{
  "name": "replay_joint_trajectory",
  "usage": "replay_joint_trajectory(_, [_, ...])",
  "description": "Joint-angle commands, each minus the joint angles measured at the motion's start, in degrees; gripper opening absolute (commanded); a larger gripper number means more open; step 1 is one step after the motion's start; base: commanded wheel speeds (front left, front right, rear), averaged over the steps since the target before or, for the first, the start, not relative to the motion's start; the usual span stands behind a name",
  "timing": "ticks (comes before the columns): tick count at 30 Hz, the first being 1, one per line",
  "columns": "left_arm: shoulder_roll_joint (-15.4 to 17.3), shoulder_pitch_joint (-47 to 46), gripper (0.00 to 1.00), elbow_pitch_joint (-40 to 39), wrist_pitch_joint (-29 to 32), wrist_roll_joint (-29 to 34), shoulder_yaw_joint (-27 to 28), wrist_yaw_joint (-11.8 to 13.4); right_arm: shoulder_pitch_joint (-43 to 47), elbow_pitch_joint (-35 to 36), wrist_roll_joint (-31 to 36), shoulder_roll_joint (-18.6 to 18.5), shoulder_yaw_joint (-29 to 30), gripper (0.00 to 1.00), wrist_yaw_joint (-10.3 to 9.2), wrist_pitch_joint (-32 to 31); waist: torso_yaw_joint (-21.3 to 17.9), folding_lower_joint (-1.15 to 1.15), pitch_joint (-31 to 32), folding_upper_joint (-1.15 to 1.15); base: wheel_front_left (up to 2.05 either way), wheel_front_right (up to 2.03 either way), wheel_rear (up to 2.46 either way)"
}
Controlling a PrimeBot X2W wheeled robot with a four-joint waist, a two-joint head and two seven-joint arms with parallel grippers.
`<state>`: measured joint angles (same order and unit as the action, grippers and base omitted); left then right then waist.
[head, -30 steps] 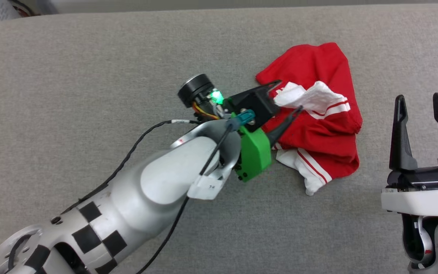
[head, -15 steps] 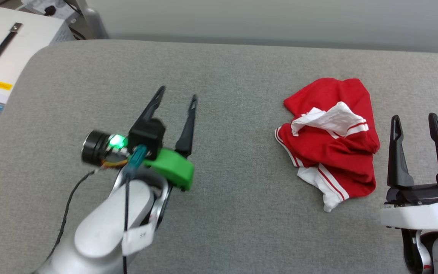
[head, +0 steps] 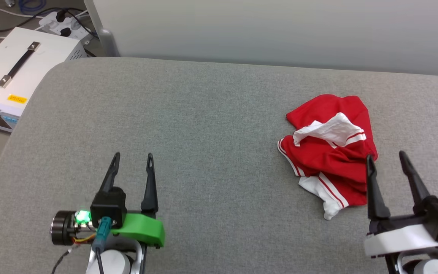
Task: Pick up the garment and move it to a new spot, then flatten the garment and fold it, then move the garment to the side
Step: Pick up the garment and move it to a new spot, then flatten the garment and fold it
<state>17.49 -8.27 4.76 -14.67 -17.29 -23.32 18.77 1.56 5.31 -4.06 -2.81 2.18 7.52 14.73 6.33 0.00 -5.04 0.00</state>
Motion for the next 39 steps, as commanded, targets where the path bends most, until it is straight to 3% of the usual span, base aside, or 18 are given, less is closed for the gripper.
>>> replay_joint_trajectory(1, [-1.1,1.9,1.00,-0.3,-0.3,1.5,1.3,-1.1,1.2,-1.0,0.7,-0.1,-0.4,1.00,-0.03,0.3,0.0,0.00,0.5,0.00,0.00,0.00,0.00])
replay_joint_trajectory(13, [-7.1,7.9,1.00,1.0,-0.3,7.8,8.6,-7.6,5.3,-6.2,0.6,-0.1,-1.5,1.00,-0.03,0.3,-0.5,0.00,2.5,0.00,0.00,0.00,0.00])
replay_joint_trajectory(27, [-10.6,9.8,1.00,2.3,-0.3,12.0,12.8,-11.9,5.8,-6.7,0.4,-0.1,-1.8,1.00,-0.03,0.3,-0.1,0.00,3.2,0.00,0.00,0.00,0.00])
replay_joint_trajectory(39, [-11.8,10.3,1.00,2.7,-0.3,13.8,14.5,-13.7,5.7,-6.6,0.3,-0.1,-2.1,1.00,-0.03,0.3,-0.2,0.00,3.7,0.00,0.00,0.00,0.00])
